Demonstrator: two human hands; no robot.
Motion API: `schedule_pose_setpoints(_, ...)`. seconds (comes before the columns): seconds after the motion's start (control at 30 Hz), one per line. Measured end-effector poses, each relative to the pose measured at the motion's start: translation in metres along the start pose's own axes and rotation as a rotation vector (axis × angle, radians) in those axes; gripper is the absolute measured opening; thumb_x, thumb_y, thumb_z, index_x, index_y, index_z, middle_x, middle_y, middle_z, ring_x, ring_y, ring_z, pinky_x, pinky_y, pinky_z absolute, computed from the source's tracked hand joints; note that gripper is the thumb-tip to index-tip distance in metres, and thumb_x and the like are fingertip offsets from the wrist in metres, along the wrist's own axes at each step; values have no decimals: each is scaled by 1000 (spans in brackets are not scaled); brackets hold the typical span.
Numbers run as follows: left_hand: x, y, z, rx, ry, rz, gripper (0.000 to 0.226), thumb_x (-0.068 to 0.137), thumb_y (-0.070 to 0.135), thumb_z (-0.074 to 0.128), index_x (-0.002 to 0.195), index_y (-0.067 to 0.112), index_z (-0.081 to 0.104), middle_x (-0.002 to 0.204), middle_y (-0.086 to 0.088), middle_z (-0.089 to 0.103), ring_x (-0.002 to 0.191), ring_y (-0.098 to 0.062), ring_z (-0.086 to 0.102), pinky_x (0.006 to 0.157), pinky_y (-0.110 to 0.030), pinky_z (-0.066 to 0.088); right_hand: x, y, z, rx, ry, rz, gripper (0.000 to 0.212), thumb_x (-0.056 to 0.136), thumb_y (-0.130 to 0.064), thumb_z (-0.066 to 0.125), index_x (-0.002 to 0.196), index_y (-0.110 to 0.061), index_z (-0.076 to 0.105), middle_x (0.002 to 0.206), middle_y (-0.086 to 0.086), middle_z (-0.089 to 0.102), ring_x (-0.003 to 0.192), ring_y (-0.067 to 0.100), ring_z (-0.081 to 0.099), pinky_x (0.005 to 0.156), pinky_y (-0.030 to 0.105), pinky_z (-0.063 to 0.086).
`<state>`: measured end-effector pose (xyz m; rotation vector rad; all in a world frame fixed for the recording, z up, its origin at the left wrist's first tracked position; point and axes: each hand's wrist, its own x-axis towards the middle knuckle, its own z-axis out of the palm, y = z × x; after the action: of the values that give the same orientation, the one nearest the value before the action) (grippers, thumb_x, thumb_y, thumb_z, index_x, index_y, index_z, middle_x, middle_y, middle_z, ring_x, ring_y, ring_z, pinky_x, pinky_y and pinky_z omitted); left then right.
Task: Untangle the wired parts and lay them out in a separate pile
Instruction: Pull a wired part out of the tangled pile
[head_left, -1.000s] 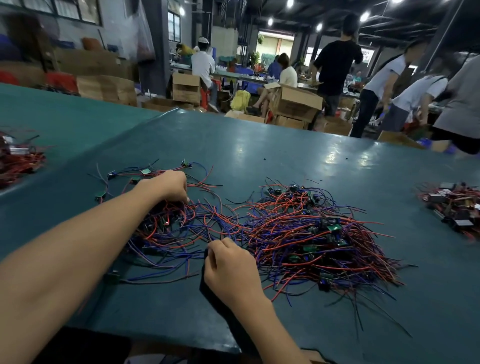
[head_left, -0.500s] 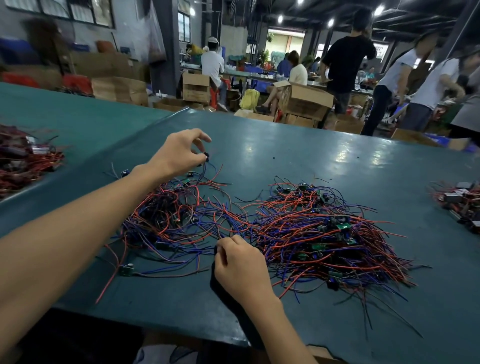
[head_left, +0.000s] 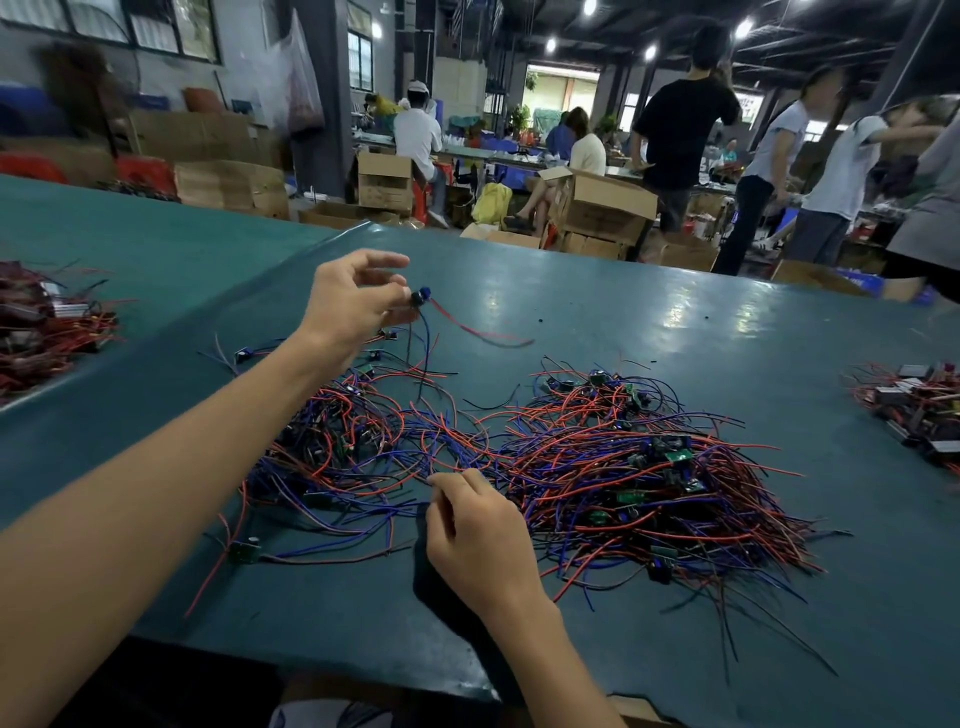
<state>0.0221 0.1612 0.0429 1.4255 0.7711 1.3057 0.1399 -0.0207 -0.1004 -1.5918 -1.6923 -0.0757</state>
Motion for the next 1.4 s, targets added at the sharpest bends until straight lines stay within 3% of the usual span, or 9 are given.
schedule_pose_setpoints(0.13,-16,19,15,-287,-9,-74,28,92,-13,59,116,-1,63,95,-10,59,81,-21,73,74,-37,62,-1,-1,-9,203,266,-91,21,92,-7,65,110,-7,74,90,3,68,75,18,65,68,28,54)
schedule_pose_setpoints(0.23,-36,19,24,-449,-18,-127,26,93,-14,56,112,1,64,90,-8,60,76,-18,73,73,-38,63,7,-4,-26,509,422,38,21,94,-15,64,108,-7,77,83,1,71,69,17,65,64,35,54)
schedule_pose_setpoints(0.43,-77,-18,41,-616,-71,-248,23,93,-12,54,110,0,64,71,-4,64,75,-18,69,68,-39,62,46,-11,-62,1057,184,536,33,94,-44,69,68,-24,70,57,-4,46,43,11,38,40,19,31)
schedule_pose_setpoints(0.53,-93,-41,49,-577,-91,-330,24,93,-10,54,108,4,67,75,-4,62,66,-12,63,54,-28,57,51,-4,-61,1056,170,563,30,92,-38,73,67,-22,71,53,-3,44,41,11,34,38,19,26)
schedule_pose_setpoints(0.63,-103,-65,59,-408,-131,-402,27,93,-5,49,108,5,69,81,-7,52,63,-10,45,36,-18,31,52,4,-58,1079,229,613,33,93,-29,72,62,-18,69,52,1,50,41,13,38,39,21,30)
schedule_pose_setpoints(0.77,-115,-83,65,-362,-278,-534,23,97,32,61,103,10,66,89,-5,63,62,-7,50,33,-14,21,55,21,-62,1113,199,702,18,96,-19,68,86,-11,80,59,-4,58,46,10,48,38,21,30)
schedule_pose_setpoints(0.87,-122,-88,65,-378,-354,-525,28,91,41,69,98,14,70,84,-4,67,60,-8,57,32,-13,25,53,30,-68,1028,75,707,18,97,-19,65,94,-9,80,55,-5,57,43,9,46,37,21,28)
schedule_pose_setpoints(1.13,-133,-84,66,-364,-400,-440,19,84,23,56,83,18,75,79,-11,65,61,-19,62,40,-27,48,53,32,-71,960,-136,722,22,97,-14,60,97,-1,77,57,2,44,46,15,41,39,23,25)
schedule_pose_setpoints(1.4,-134,-86,65,-362,-487,-481,27,98,21,60,105,-4,66,88,-19,64,65,-24,62,55,-39,58,56,37,-81,897,-246,735,29,96,-18,64,99,10,71,53,0,34,42,12,34,37,21,22)
